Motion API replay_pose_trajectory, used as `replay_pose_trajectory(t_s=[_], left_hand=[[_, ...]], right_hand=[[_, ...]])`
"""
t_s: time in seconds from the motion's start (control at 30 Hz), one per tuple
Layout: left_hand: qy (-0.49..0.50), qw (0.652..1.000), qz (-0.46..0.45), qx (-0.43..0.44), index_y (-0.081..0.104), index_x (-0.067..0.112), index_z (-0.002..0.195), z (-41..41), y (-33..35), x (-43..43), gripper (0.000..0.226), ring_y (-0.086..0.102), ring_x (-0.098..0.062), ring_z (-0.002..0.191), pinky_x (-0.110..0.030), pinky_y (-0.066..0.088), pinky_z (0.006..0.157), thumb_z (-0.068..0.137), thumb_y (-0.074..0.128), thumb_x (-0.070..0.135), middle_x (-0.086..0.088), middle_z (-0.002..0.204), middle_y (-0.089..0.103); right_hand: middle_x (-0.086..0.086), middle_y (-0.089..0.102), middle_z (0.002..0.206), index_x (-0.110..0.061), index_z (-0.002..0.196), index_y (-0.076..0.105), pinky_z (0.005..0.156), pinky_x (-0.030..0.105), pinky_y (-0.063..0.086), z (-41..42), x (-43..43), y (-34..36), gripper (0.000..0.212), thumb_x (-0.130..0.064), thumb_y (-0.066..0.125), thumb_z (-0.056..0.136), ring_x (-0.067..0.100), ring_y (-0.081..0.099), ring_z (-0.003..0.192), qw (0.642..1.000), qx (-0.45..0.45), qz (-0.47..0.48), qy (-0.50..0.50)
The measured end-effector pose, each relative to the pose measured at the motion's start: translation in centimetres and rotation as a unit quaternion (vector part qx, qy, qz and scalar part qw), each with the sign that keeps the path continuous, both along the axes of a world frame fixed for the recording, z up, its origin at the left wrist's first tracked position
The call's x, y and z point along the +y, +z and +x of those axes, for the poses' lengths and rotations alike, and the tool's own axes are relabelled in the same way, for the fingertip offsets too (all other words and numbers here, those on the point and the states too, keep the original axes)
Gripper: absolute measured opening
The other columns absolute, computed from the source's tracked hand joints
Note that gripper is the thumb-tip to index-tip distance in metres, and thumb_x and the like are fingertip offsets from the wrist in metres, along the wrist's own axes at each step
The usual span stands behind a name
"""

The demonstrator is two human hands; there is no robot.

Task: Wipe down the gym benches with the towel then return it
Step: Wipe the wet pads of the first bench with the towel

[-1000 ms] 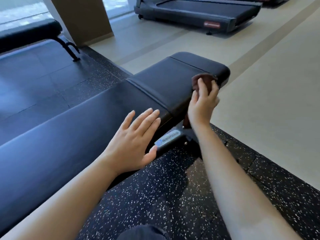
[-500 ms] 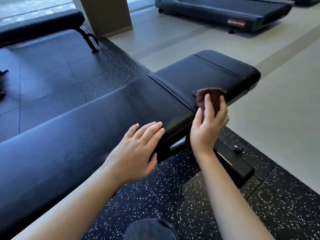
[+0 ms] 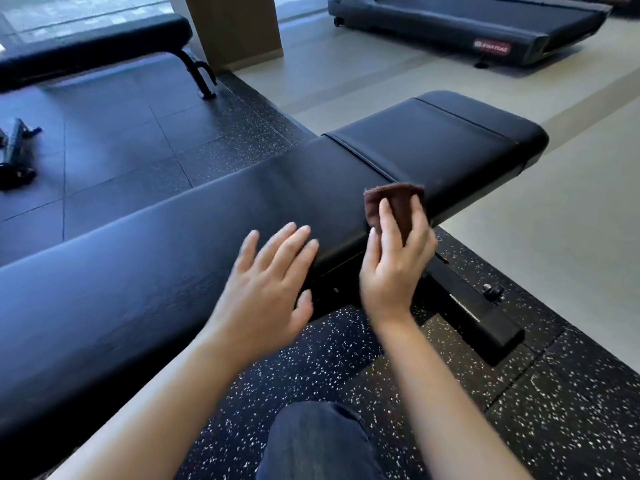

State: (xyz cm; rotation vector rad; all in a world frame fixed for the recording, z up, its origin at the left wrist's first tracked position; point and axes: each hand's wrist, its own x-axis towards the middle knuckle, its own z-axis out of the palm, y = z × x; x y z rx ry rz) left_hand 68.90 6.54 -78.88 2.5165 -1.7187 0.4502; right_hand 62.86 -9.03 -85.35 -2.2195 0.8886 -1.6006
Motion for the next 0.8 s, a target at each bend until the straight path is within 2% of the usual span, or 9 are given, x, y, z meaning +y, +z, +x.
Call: replay_pose_trajectory(t_s=[0.07, 0.13, 0.37, 0.53, 0.63, 0.7, 0.8], left_hand=[[0.024, 1.000, 0.003, -0.013, 0.057, 0.003, 0.124, 0.6, -0.5, 1.9, 0.060, 0.045, -0.030, 0.126, -0.056, 0.027, 0.103, 0.078, 0.040, 0.038, -0.014, 0.133, 0.052], [0.045, 0.999, -0.004, 0.013, 0.055, 0.003, 0.125, 0.8, -0.6, 2.2, 0.062, 0.043, -0.030, 0.127, -0.056, 0.028, 0.103, 0.079, 0.041, 0.042, -0.014, 0.133, 0.051], [0.041, 0.997, -0.031, 0.058, 0.055, 0.004, 0.124, 0.5, -0.6, 2.0, 0.060, 0.043, -0.027, 0.129, -0.051, 0.027, 0.105, 0.079, 0.039, 0.041, -0.010, 0.134, 0.051], [0.044, 0.997, -0.035, 0.060, 0.056, 0.004, 0.122, 0.4, -0.6, 2.0, 0.059, 0.044, -0.028, 0.128, -0.051, 0.030, 0.105, 0.079, 0.040, 0.041, -0.011, 0.132, 0.052], [0.041, 0.997, -0.036, 0.054, 0.058, 0.004, 0.120, 0.4, -0.8, 2.1, 0.058, 0.045, -0.028, 0.127, -0.050, 0.031, 0.104, 0.079, 0.040, 0.040, -0.011, 0.131, 0.053], [0.041, 0.997, -0.035, 0.052, 0.058, 0.004, 0.119, 0.5, -0.8, 2.0, 0.058, 0.045, -0.028, 0.126, -0.049, 0.031, 0.103, 0.078, 0.040, 0.040, -0.011, 0.131, 0.053], [0.043, 0.997, -0.036, 0.056, 0.057, 0.003, 0.120, 0.5, -0.8, 1.9, 0.059, 0.045, -0.028, 0.127, -0.049, 0.031, 0.104, 0.078, 0.041, 0.041, -0.010, 0.132, 0.053]], right_hand=[[0.032, 0.049, 0.126, -0.003, 0.113, 0.064, 0.096, 0.049, 0.039, -0.3, -2.7, 0.7, 0.027, -0.008, 0.055, 0.089, 0.049, 0.050, 0.104, 1.000, 0.007, -0.010, -0.010], [0.031, 0.049, 0.125, -0.002, 0.113, 0.064, 0.095, 0.049, 0.040, -0.1, -3.4, 1.3, 0.027, -0.005, 0.056, 0.088, 0.049, 0.050, 0.103, 0.999, -0.004, 0.023, -0.026], [0.031, 0.047, 0.128, -0.003, 0.116, 0.063, 0.097, 0.051, 0.039, 0.4, 2.3, 0.4, 0.029, -0.008, 0.055, 0.088, 0.048, 0.049, 0.108, 0.999, 0.009, 0.024, 0.019], [0.031, 0.035, 0.140, -0.005, 0.132, 0.047, 0.103, 0.062, 0.030, -2.1, 0.7, 0.9, 0.046, -0.025, 0.045, 0.090, 0.053, 0.032, 0.127, 0.987, 0.123, -0.014, 0.103], [0.025, 0.040, 0.139, -0.011, 0.128, 0.053, 0.098, 0.070, 0.026, -2.9, -1.0, 1.1, 0.047, -0.031, 0.047, 0.086, 0.051, 0.028, 0.131, 0.976, 0.169, -0.054, 0.124], [0.029, 0.043, 0.135, -0.008, 0.120, 0.060, 0.098, 0.068, 0.031, -2.5, -1.4, 1.1, 0.041, -0.027, 0.052, 0.085, 0.052, 0.031, 0.128, 0.976, 0.144, -0.066, 0.150], [0.031, 0.044, 0.131, -0.001, 0.113, 0.063, 0.104, 0.056, 0.033, -1.3, 0.1, 0.9, 0.033, -0.019, 0.056, 0.085, 0.050, 0.036, 0.125, 0.990, 0.064, -0.018, 0.125]])
